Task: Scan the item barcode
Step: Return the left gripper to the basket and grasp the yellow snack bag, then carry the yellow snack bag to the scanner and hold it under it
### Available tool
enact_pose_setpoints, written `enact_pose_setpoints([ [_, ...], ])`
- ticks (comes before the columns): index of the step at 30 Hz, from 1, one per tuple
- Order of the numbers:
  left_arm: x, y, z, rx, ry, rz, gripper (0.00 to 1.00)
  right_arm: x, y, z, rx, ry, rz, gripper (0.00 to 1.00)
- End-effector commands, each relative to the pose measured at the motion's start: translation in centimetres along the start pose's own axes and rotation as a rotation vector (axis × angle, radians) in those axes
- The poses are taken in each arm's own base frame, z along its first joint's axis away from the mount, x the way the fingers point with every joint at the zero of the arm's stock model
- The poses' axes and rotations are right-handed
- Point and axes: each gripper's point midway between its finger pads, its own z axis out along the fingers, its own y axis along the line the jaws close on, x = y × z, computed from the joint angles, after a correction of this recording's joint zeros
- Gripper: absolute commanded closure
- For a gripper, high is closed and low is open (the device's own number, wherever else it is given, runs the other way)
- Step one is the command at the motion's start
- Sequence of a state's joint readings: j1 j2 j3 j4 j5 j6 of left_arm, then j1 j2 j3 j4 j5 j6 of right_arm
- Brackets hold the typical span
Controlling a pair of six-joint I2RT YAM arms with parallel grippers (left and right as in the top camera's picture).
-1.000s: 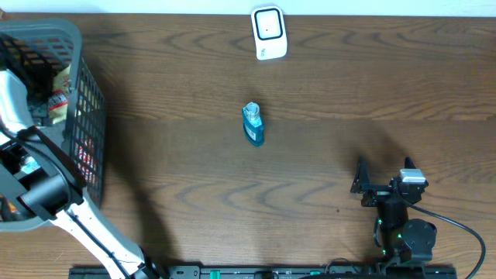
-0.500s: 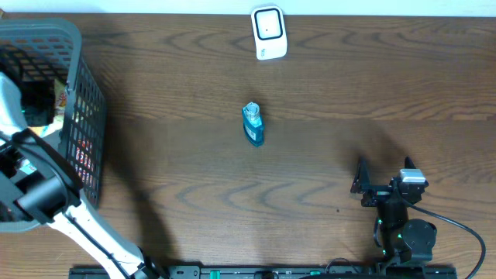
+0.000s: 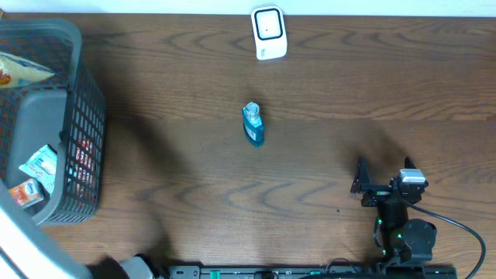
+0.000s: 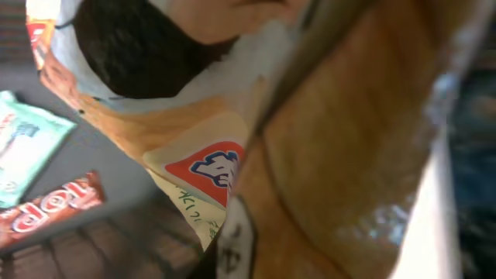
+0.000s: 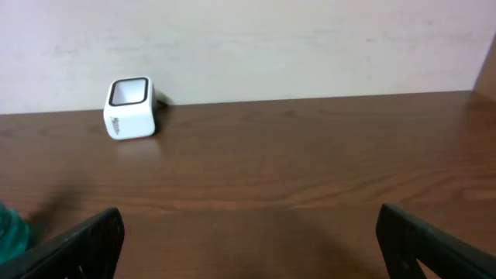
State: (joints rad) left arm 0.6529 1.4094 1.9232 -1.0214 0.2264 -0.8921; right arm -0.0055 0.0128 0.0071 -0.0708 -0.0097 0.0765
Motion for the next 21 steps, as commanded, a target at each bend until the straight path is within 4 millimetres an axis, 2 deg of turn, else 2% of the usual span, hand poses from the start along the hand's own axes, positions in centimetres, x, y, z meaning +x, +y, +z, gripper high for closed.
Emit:
enact_pose_setpoints([
  [1, 3.3, -3.6, -5.2, 0.177, 0.052, 0.125, 0.92, 0.1, -0.3, 0.0, 0.012, 0.001, 0.013, 0.01],
  [2, 4.6, -4.5, -6.5, 0.230, 0.079, 0.174, 0.93, 0.1, -0.3, 0.0, 0.012, 0.000, 0.013, 0.01],
  [4, 8.7, -7.1, -10.0, 0.403, 0.171, 0.364, 0.93, 0.1, -0.3, 0.0, 0.012, 0.000, 0.013, 0.01],
  [7, 15.6, -9.9, -15.1, 0.708, 0.333, 0.722, 0.92, 0.1, -0.3, 0.0, 0.012, 0.001, 0.013, 0.01],
  [9, 20.5, -10.3, -18.6, 0.932, 0.458, 0.954, 0.93, 0.1, -0.3, 0.0, 0.012, 0.001, 0.013, 0.01],
  [11, 24.2, -10.0, -20.9, 1.096, 0.555, 1.106, 0.93, 0.1, -0.3, 0.0, 0.012, 0.001, 0.013, 0.01],
  [13, 27.5, -9.6, -21.8, 1.194, 0.639, 1.205, 0.93, 0.1, -0.3, 0.0, 0.012, 0.001, 0.013, 0.01],
  [16, 31.9, -8.9, -21.6, 1.263, 0.765, 1.296, 0.93, 0.1, -0.3, 0.0, 0.012, 0.001, 0.013, 0.01],
  [21, 39.4, -7.7, -18.5, 1.225, 1.004, 1.347, 0.92, 0.1, -0.3, 0.0, 0.012, 0.001, 0.013, 0.01],
])
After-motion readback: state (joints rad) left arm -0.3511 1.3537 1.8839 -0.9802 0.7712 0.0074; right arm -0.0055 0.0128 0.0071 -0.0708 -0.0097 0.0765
